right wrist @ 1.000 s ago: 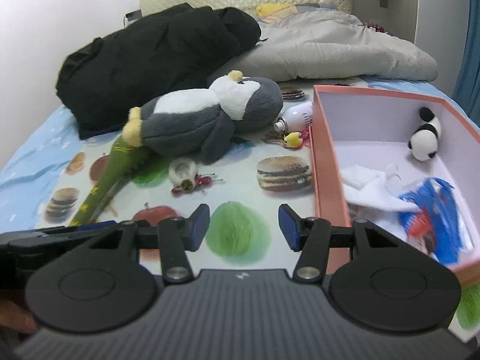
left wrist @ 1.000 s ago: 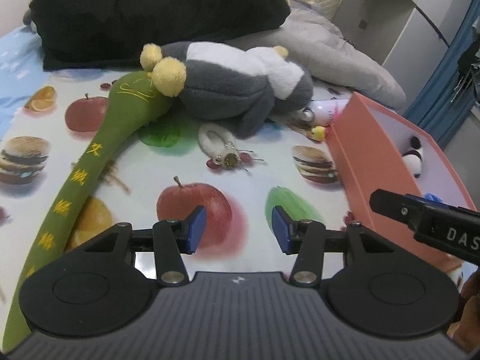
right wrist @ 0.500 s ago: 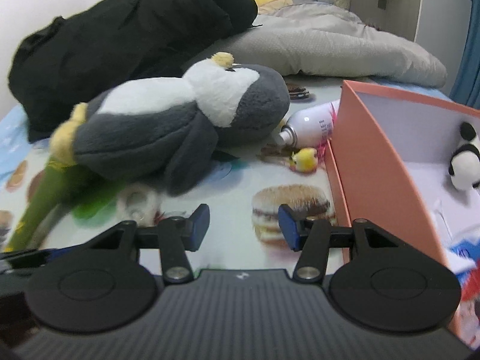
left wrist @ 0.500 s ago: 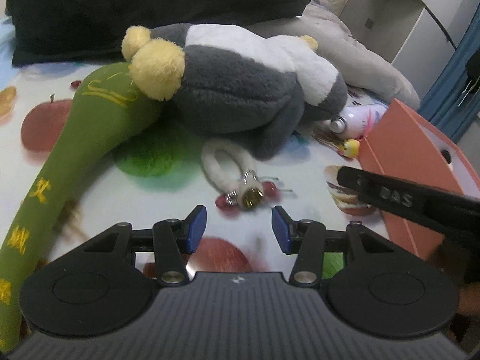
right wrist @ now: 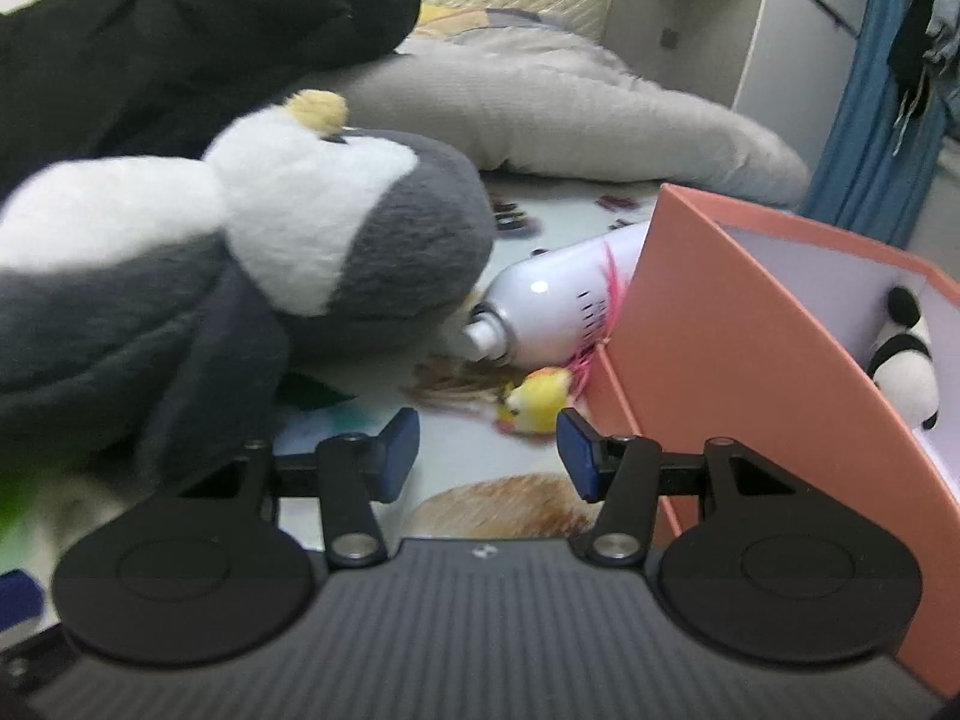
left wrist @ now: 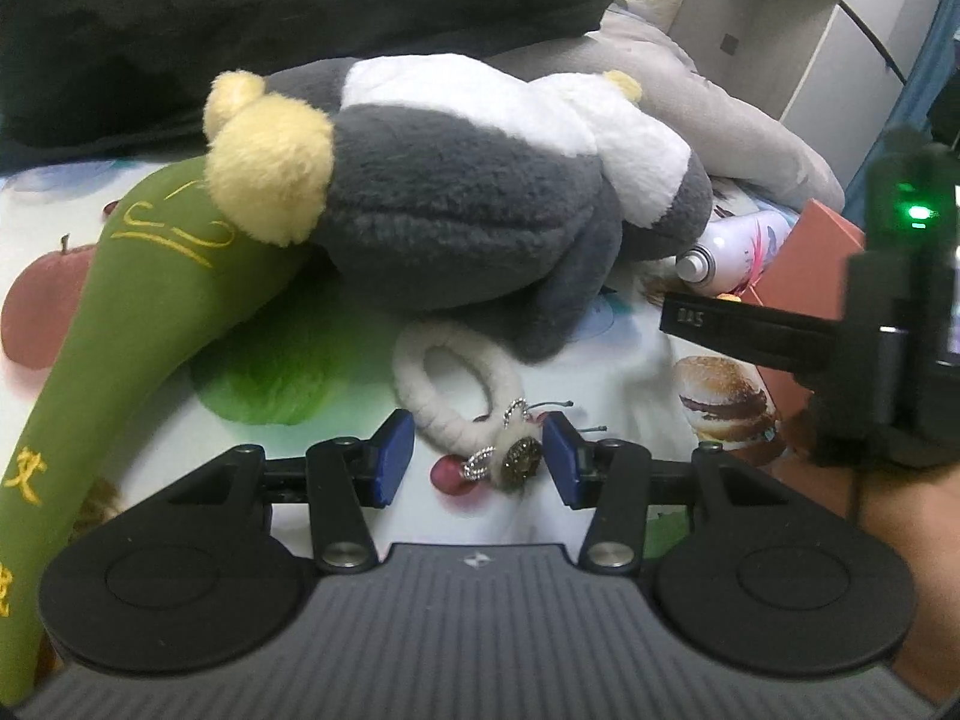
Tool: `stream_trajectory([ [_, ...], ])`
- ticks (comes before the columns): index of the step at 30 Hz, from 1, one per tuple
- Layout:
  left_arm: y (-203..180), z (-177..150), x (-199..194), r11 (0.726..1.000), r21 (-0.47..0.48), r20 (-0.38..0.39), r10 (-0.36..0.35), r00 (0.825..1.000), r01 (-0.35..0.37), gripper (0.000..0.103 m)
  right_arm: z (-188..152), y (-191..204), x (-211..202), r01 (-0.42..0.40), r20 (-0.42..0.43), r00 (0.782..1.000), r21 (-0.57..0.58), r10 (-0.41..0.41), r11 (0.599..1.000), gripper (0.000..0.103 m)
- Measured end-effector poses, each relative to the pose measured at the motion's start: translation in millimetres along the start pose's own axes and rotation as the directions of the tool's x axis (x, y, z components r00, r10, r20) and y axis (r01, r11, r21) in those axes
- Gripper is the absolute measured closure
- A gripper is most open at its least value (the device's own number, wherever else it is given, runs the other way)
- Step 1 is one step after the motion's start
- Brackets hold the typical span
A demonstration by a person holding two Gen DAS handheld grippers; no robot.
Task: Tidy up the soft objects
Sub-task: 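Grasp the white hair tie with the left tool while the right tool grasps the feathered toy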
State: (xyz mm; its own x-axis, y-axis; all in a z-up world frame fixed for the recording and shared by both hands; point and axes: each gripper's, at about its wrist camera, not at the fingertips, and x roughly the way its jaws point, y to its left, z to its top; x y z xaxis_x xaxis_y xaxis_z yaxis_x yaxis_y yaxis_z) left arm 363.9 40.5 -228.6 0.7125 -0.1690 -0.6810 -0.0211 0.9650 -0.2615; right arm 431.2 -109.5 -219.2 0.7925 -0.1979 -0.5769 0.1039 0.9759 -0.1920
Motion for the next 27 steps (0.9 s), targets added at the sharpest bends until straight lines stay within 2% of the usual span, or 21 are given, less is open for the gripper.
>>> stream_trajectory([
  [3, -4, 1, 4, 0.999, 0.031, 0.003, 0.007, 1.0, -0.007, 0.051, -2, 3, 12, 0.014, -0.011, 1.0, -0.009, -0.014, 1.0, 0.05],
  [12, -7, 2, 10, 0.999, 0.04, 0.0, -0.004, 1.0, 0.004, 0.071, -1, 12, 29, 0.104, 0.017, 0.994, -0.068, -0.103, 0.992, 0.051],
  [17, -6, 2, 9, 1.0, 0.015, -0.009, -0.019, 1.0, 0.019, 0.075, -1, 8, 33, 0.128, 0.009, 0.992, -0.077, -0.128, 0.989, 0.068],
  [22, -3, 5, 6, 0.998, -0.063, -0.02, -0.02, 1.0, 0.019, 0.078, -2, 3, 28, 0.104, -0.005, 0.995, -0.058, -0.104, 0.993, 0.068],
  [27, -5, -2, -3, 0.998, -0.06, -0.037, -0.02, 0.999, 0.018, 0.078, -6, -1, 9, 0.045, -0.035, 0.998, -0.05, -0.046, 0.998, 0.068],
])
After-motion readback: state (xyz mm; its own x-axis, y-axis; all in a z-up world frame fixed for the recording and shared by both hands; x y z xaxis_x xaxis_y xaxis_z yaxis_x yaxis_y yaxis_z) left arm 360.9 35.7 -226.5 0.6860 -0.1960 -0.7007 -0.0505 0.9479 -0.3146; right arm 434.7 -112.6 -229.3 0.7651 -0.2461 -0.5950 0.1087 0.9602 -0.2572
